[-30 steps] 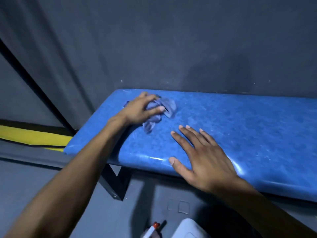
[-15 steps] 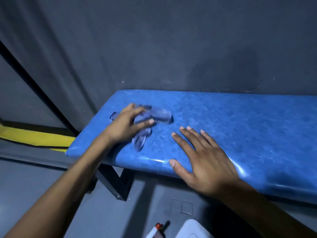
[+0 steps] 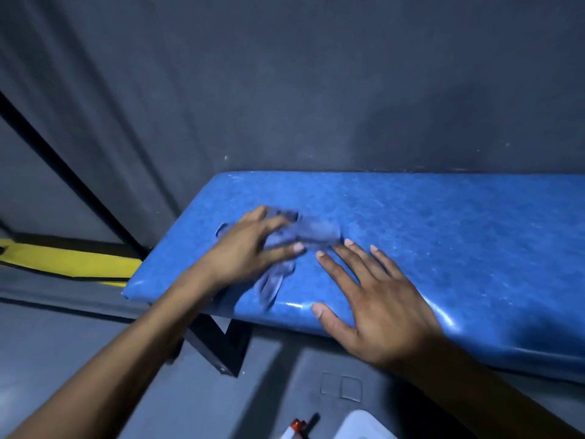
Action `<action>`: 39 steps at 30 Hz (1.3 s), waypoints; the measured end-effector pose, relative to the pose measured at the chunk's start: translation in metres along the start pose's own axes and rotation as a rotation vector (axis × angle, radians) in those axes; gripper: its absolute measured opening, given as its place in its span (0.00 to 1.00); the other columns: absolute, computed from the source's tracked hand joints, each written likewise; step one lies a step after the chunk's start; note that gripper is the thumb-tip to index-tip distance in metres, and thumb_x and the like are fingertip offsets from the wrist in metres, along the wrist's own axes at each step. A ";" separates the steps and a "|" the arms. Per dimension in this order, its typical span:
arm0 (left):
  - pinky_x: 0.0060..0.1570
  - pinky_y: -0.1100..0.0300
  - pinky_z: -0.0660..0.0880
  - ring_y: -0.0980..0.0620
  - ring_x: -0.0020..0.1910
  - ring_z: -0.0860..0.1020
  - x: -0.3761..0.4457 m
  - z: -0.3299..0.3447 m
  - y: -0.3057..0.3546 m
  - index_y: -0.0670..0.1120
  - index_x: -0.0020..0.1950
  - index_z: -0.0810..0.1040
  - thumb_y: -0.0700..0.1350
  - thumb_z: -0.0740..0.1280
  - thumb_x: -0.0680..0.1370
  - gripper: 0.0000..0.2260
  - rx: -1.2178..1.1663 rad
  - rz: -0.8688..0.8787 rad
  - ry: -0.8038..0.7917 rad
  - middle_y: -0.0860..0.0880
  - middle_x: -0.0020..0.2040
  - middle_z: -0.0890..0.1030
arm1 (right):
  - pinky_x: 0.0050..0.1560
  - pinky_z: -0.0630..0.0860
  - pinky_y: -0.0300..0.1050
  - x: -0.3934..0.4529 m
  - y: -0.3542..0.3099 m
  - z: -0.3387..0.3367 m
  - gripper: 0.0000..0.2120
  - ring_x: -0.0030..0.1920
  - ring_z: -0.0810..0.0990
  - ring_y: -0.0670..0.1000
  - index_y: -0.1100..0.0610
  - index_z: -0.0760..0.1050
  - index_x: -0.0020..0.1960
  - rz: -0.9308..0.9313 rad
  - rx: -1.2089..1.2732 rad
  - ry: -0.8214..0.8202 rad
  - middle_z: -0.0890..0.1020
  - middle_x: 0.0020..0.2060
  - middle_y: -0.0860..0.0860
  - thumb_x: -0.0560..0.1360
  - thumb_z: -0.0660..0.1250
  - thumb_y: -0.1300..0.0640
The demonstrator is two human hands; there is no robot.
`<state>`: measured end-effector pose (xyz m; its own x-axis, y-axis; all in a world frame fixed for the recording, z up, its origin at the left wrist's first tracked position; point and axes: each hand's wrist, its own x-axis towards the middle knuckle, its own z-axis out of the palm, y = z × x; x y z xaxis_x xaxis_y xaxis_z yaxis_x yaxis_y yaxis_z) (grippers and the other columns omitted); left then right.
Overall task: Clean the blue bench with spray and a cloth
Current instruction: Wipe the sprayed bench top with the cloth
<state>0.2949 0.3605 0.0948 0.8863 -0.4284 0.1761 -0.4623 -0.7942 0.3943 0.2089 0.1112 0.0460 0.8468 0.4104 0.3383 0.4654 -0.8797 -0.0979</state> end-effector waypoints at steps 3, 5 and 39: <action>0.65 0.54 0.73 0.53 0.63 0.77 -0.035 -0.017 -0.025 0.56 0.66 0.79 0.67 0.65 0.76 0.23 -0.012 0.045 -0.081 0.54 0.60 0.76 | 0.76 0.62 0.60 0.001 -0.001 0.002 0.35 0.79 0.63 0.54 0.54 0.68 0.78 0.006 -0.001 0.003 0.68 0.78 0.55 0.80 0.53 0.33; 0.65 0.47 0.73 0.45 0.62 0.77 -0.004 -0.025 -0.052 0.50 0.67 0.79 0.66 0.62 0.73 0.29 0.064 -0.034 0.011 0.48 0.59 0.77 | 0.76 0.62 0.59 0.000 -0.001 0.003 0.35 0.80 0.62 0.53 0.53 0.65 0.79 0.014 0.005 0.007 0.67 0.79 0.54 0.80 0.52 0.32; 0.61 0.47 0.71 0.36 0.62 0.77 -0.002 0.015 0.071 0.51 0.70 0.78 0.59 0.62 0.84 0.19 0.035 -0.294 0.343 0.41 0.62 0.78 | 0.81 0.46 0.55 -0.040 0.056 -0.082 0.39 0.82 0.53 0.50 0.49 0.61 0.80 0.195 0.042 -0.038 0.59 0.82 0.51 0.77 0.44 0.30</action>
<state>0.2596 0.2982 0.1087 0.9357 -0.0193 0.3523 -0.1848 -0.8773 0.4429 0.1799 0.0259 0.1042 0.9307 0.2429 0.2737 0.3014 -0.9329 -0.1971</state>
